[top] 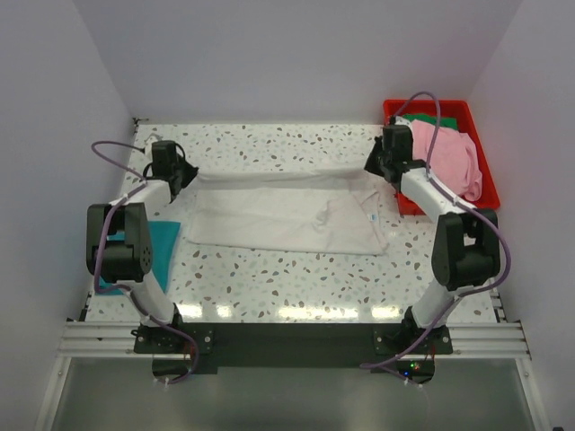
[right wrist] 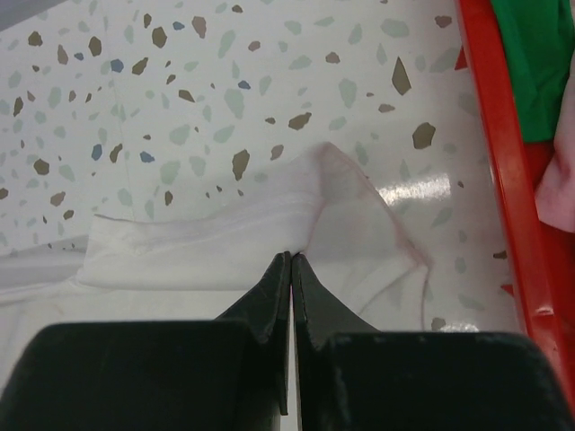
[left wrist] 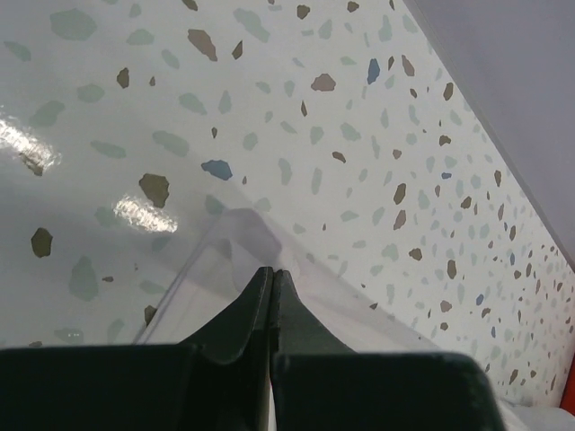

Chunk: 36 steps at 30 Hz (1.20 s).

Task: Fold and stack the t-shirts
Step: Fold the tshirt

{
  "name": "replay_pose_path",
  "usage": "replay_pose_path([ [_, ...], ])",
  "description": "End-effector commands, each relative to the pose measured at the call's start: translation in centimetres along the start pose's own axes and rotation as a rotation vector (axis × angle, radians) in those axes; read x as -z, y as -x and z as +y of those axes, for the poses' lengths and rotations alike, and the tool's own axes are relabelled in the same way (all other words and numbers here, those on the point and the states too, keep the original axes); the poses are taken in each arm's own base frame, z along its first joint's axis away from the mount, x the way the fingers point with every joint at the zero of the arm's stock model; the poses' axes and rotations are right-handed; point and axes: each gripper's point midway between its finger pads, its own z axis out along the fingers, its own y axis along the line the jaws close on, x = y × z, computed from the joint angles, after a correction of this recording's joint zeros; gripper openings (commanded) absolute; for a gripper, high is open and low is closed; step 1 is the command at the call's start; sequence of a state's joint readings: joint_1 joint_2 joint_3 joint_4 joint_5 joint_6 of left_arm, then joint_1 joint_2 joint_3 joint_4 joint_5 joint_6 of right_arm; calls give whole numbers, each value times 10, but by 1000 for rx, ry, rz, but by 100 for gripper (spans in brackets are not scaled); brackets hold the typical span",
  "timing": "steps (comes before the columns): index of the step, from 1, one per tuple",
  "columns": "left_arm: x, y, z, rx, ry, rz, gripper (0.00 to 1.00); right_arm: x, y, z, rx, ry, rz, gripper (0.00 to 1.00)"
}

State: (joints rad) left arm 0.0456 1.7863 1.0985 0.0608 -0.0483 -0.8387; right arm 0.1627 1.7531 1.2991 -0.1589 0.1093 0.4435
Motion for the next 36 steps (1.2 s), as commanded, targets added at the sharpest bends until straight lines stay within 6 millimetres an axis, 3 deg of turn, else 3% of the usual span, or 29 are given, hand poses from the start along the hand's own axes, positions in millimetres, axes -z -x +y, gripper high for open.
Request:
replay_pose_path([
  [1, 18, 15, -3, 31, -24, -58, 0, 25, 19, 4, -42, 33, -86, 0],
  [3, 24, 10, 2, 36, -20, -52, 0, 29, 6, -1, -46, 30, -66, 0],
  [11, 39, -2, 14, 56, -12, -44, 0, 57, -12, -4, -53, 54, -65, 0],
  [22, 54, -30, 38, 87, 14, 0, 3, 69, -66, -18, -73, 65, 20, 1],
  [23, 57, -30, 36, 88, 5, -2, 14, 69, -70, -19, -74, 60, 26, 8],
  [24, 58, -33, 38, 88, -4, -1, 36, 69, -77, -23, -69, 54, 38, 16],
  [26, 68, -27, 34, 89, -35, -33, 49, 71, -81, -25, -66, 54, 45, 42],
  [27, 72, -29, 36, 86, -40, -37, 53, 73, -81, -23, -65, 63, 43, 49],
  [29, 80, -22, 34, 76, -44, -64, 55, 78, -77, -22, -61, 72, 34, 54],
  [33, 84, -18, 27, 52, -48, -65, 54, 81, -61, -8, -35, 88, 21, 54],
  [35, 84, -22, 19, 23, -54, -59, 52, 72, -65, 1, 12, 71, 43, 54],
  [36, 84, -16, 10, 14, -58, -71, 50, 70, -56, 11, 32, 70, 37, 53],
])
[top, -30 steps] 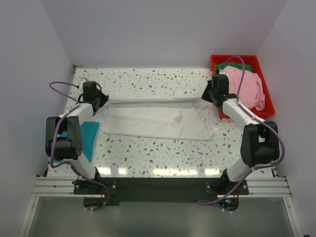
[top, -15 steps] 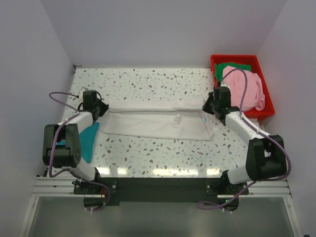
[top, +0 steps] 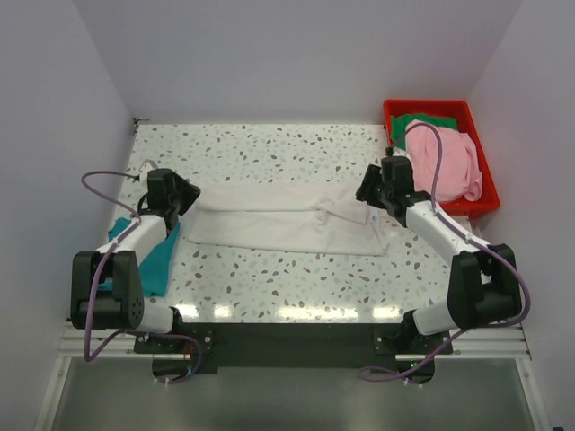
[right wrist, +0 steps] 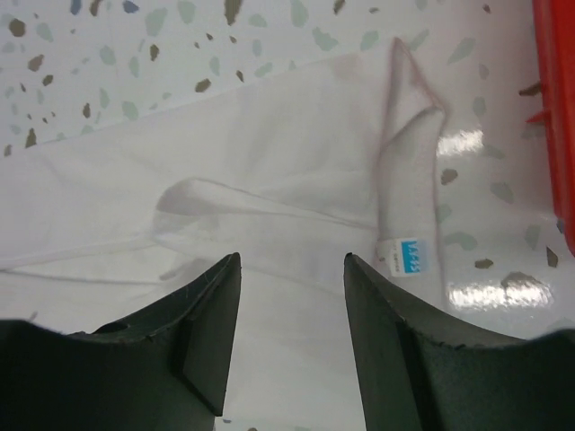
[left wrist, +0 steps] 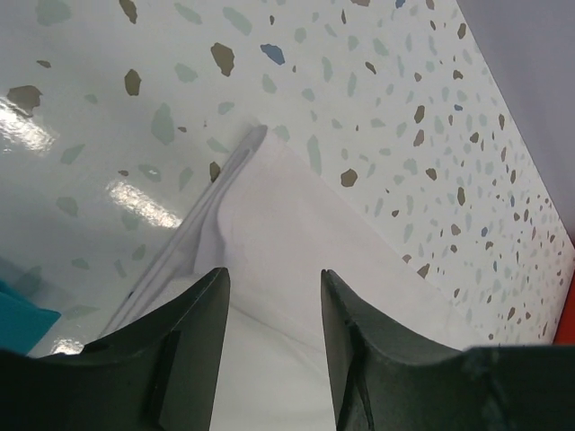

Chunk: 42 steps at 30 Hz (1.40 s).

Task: Fold and stack the t-shirts
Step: Fold the tshirt

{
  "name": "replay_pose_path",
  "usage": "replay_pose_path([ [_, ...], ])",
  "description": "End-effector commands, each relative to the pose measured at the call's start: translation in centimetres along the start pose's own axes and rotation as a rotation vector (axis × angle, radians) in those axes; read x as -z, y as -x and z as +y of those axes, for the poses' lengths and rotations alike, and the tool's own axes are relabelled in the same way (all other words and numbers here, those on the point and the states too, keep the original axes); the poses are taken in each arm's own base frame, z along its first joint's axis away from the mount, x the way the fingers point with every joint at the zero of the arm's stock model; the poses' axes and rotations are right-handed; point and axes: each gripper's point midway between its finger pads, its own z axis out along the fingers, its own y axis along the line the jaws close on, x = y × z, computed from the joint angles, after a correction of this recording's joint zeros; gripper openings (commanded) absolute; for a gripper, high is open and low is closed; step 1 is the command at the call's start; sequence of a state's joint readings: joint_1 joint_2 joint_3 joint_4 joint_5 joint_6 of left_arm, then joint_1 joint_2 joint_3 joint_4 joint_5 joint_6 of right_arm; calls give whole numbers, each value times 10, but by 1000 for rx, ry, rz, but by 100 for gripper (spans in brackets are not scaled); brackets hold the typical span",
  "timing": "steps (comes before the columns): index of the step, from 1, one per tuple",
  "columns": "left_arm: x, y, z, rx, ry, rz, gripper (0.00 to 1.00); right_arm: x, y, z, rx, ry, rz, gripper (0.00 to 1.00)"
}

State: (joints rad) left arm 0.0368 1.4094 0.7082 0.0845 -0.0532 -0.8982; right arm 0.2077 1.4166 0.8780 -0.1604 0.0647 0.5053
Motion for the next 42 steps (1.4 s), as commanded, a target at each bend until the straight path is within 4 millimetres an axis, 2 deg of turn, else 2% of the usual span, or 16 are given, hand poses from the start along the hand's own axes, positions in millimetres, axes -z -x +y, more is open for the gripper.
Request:
replay_pose_path([
  [1, 2, 12, -35, -66, -38, -50, 49, -1, 36, 39, 86, 28, -72, 53],
  [3, -4, 5, -48, -96, -37, -34, 47, -14, 36, 55, 125, 21, -61, 52],
  [4, -11, -3, -43, -105, -8, -9, 46, -18, 36, 61, 138, 25, -58, 52],
  [5, -14, -4, -48, -104, -8, -7, 45, -31, 26, 64, 156, 16, -27, 52],
  [6, -17, -11, -48, -112, -4, 11, 43, -34, 33, 70, 163, 17, -30, 52],
  [10, -35, -34, -35, -127, 47, 64, 41, -58, 28, 81, 196, 26, -1, 51],
  [14, -42, -47, -23, -125, 69, 95, 39, -79, 21, 97, 234, 44, 23, 51],
  [17, -39, -53, -32, -146, 27, 95, 39, -90, 9, 98, 246, 38, 53, 51],
  [23, -21, -74, -76, -261, -147, 107, 40, -94, -3, 95, 247, 33, 68, 51],
  [24, -16, -83, -94, -286, -222, 114, 40, -95, -5, 95, 248, 32, 71, 51],
  [30, 33, -164, -175, -435, -592, 268, 39, -92, -11, 89, 236, 23, 80, 51],
  [32, 44, -186, -191, -460, -668, 308, 38, -87, -9, 88, 223, 23, 75, 51],
  [33, 53, -206, -200, -479, -720, 345, 38, -85, -9, 87, 219, 19, 76, 51],
  [37, 75, -247, -224, -513, -842, 416, 36, -80, -4, 82, 179, 30, 86, 50],
  [39, 83, -268, -229, -526, -892, 456, 35, -77, -3, 80, 141, 45, 91, 48],
  [42, 84, -283, -231, -528, -904, 479, 34, -75, -3, 72, 111, 47, 92, 48],
])
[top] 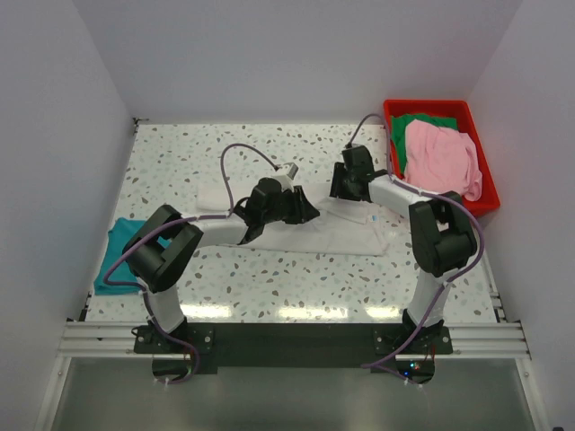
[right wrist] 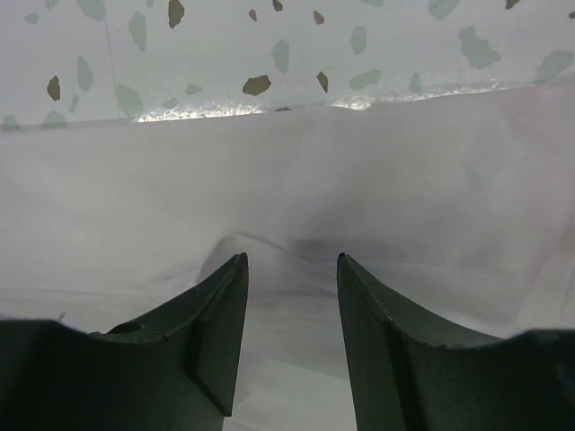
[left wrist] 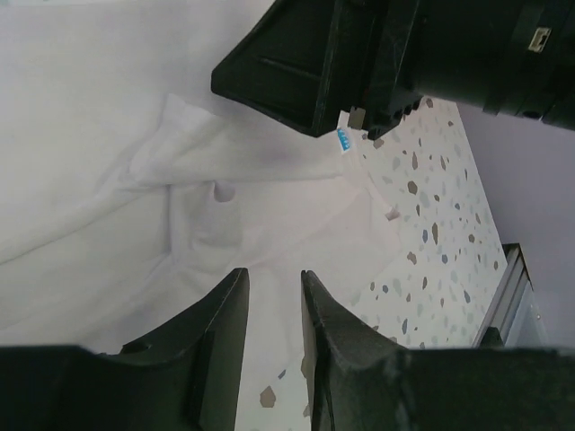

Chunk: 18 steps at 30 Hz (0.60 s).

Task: Fold and stack the t-shirts
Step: Fold the tshirt

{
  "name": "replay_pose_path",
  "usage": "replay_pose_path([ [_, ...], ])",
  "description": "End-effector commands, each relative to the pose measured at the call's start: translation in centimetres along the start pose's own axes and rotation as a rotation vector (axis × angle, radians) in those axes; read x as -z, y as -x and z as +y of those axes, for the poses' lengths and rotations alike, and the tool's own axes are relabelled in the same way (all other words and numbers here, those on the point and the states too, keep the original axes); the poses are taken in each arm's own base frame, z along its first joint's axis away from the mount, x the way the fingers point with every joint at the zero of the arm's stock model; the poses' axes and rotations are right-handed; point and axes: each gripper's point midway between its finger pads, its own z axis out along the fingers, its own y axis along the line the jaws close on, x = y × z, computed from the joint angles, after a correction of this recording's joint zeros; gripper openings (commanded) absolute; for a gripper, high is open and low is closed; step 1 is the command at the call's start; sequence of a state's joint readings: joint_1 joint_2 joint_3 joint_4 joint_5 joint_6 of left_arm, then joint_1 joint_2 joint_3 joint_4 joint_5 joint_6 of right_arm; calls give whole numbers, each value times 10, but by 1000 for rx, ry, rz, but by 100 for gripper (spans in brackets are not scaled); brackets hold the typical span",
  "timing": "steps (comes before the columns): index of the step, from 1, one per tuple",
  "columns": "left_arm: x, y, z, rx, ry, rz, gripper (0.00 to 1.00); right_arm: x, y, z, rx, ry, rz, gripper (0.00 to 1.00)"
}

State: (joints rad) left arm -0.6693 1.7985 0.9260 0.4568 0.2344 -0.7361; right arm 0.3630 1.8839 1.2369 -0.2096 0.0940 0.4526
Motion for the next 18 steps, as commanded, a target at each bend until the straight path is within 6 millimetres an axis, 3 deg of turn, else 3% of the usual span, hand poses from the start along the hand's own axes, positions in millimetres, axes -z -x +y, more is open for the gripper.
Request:
replay_pose_path([
  [1, -13, 16, -34, -61, -126, -52, 34, 22, 28, 1, -63, 43, -85, 47],
  [11, -37, -8, -37, -73, -131, -1, 31, 33, 30, -13, -123, 57, -101, 46],
  [18, -52, -13, -12, -58, -12, -22, 26, 32, 22, -14, -135, 63, -95, 44],
])
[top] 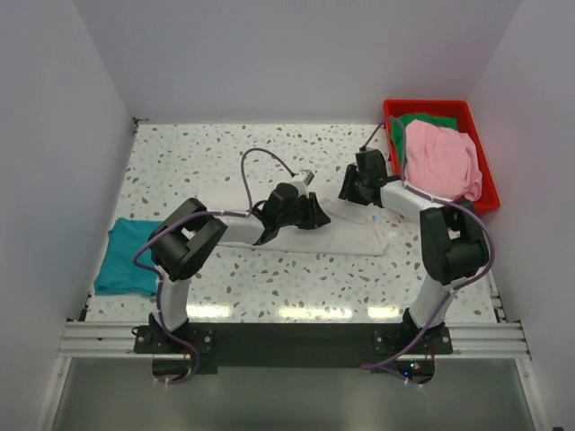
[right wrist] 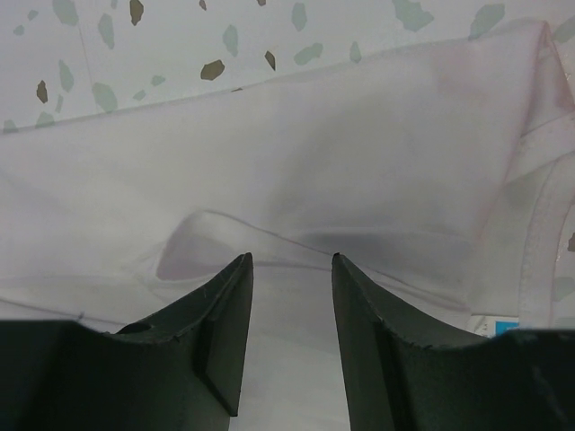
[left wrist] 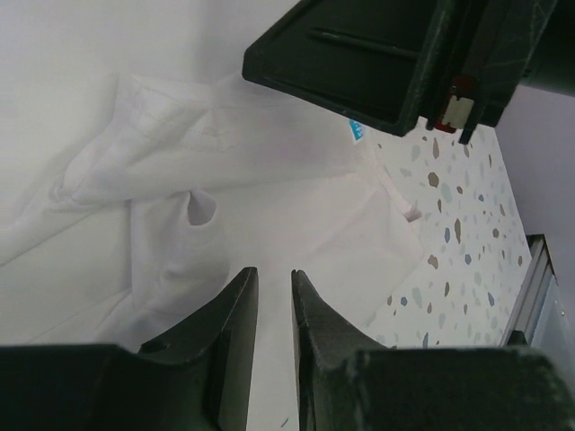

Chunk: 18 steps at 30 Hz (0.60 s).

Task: Fold and stack the t-shirts
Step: Fold the tshirt

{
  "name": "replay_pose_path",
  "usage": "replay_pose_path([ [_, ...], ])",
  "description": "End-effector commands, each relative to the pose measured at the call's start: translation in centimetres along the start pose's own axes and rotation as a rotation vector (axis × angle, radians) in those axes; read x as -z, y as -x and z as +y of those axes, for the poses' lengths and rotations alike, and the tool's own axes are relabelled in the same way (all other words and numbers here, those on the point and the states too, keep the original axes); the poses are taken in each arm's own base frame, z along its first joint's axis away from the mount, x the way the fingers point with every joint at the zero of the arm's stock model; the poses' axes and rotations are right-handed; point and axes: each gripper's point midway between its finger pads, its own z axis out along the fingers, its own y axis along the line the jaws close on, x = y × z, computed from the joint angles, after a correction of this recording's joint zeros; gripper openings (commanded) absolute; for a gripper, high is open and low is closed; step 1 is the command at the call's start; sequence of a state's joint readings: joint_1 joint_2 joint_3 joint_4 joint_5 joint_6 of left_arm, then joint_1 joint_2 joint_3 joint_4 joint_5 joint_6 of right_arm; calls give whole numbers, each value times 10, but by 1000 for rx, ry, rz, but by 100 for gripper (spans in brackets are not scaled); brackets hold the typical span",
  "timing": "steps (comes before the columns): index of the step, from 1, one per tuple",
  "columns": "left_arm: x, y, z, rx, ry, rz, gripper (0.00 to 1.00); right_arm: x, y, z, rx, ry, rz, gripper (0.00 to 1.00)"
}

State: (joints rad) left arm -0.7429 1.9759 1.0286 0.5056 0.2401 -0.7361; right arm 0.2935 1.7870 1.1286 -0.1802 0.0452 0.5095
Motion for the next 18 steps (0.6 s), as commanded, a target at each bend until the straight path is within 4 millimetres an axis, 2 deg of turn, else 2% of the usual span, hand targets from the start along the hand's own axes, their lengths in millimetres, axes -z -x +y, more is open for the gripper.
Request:
replay_pose_path([
  [1, -8, 24, 0, -25, 43, -98, 26, 13, 20, 13, -25, 56, -75, 44],
  [7, -8, 23, 35, 59, 218, -144, 25, 11, 13, 9, -29, 53, -65, 43],
  [9, -9, 17, 44, 69, 254, -130, 25, 11, 13, 7, -29, 51, -66, 43],
  [13, -14, 12, 55, 87, 309, -107, 24, 9, 10, 3, -37, 45, -63, 43],
  [18, -10, 4, 72, 104, 403, -89, 23, 9, 8, 1, -39, 46, -60, 43],
])
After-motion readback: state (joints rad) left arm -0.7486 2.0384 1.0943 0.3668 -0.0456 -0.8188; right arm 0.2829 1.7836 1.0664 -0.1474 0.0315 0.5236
